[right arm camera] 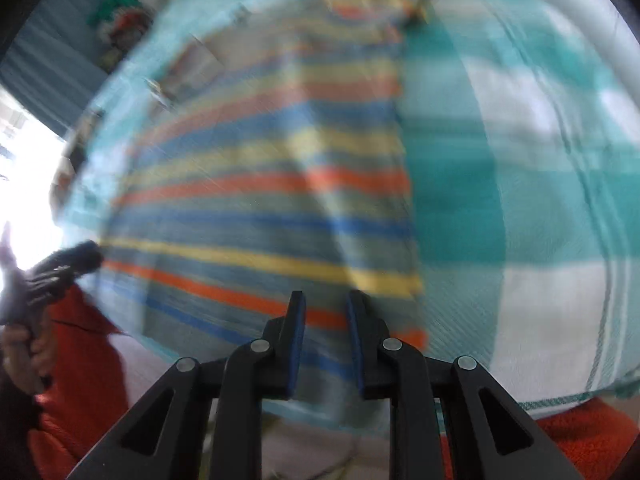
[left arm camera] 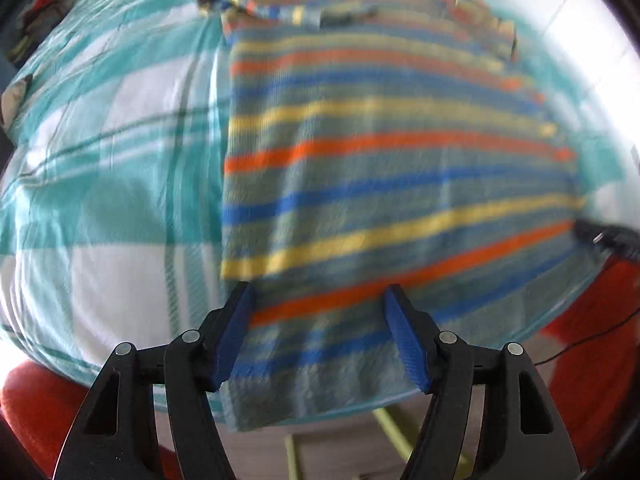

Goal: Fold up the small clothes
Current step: 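Pull the hem with both grippers to straighten the sweater, then open, then grasp the sweater sleeve cuff with the right gripper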

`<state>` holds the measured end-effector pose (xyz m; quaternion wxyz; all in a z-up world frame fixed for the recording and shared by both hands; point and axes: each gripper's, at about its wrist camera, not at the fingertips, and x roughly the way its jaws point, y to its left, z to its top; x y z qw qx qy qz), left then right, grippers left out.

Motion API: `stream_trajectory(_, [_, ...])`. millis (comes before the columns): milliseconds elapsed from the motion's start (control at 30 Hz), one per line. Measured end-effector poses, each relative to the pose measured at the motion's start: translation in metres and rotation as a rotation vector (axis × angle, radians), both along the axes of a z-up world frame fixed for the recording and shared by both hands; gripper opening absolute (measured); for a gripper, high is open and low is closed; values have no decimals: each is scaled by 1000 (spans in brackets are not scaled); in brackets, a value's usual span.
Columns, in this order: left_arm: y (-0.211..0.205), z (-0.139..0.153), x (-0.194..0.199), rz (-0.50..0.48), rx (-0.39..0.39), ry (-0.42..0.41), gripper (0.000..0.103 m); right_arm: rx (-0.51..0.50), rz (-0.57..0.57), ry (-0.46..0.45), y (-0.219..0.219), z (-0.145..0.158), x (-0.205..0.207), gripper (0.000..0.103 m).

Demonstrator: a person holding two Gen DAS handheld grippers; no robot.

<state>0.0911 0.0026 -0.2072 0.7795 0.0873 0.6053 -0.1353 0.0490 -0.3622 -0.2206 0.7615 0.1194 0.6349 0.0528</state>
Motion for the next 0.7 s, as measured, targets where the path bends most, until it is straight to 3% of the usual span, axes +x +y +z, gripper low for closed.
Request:
stream_trajectory(33, [2, 5, -7, -6, 9, -20, 70, 30, -34, 9, -11, 4, -7, 10])
stream_trajectory(100, [8, 22, -15, 10, -17, -10, 68, -7, -52, 10, -19, 25, -15, 13])
stream_trajectory(167, [9, 43, -14, 35, -73, -49, 70, -68, -10, -66, -12, 54, -15, 16])
stream_trajectory(267, [-6, 64, -1, 48, -98, -148, 84, -71, 38, -155, 1, 74, -1, 25])
stream_trajectory(367, [-24, 55, 15, 38, -80, -169, 88, -60, 93, -187, 22, 58, 21, 30])
stream_trajectory(467, [-12, 11, 18, 11, 52, -84, 88, -95, 100, -51, 17, 14, 24, 28])
stream_trajectory(500, [-6, -1, 12, 9, 85, -66, 89, -81, 94, -42, 9, 12, 20, 26])
stream_trajectory(600, [23, 9, -13, 57, 45, -97, 92, -108, 90, -7, -11, 37, 10, 26])
stream_trajectory(700, [45, 24, -23, 134, -5, -100, 92, -237, 200, -153, -12, 95, 29, 33])
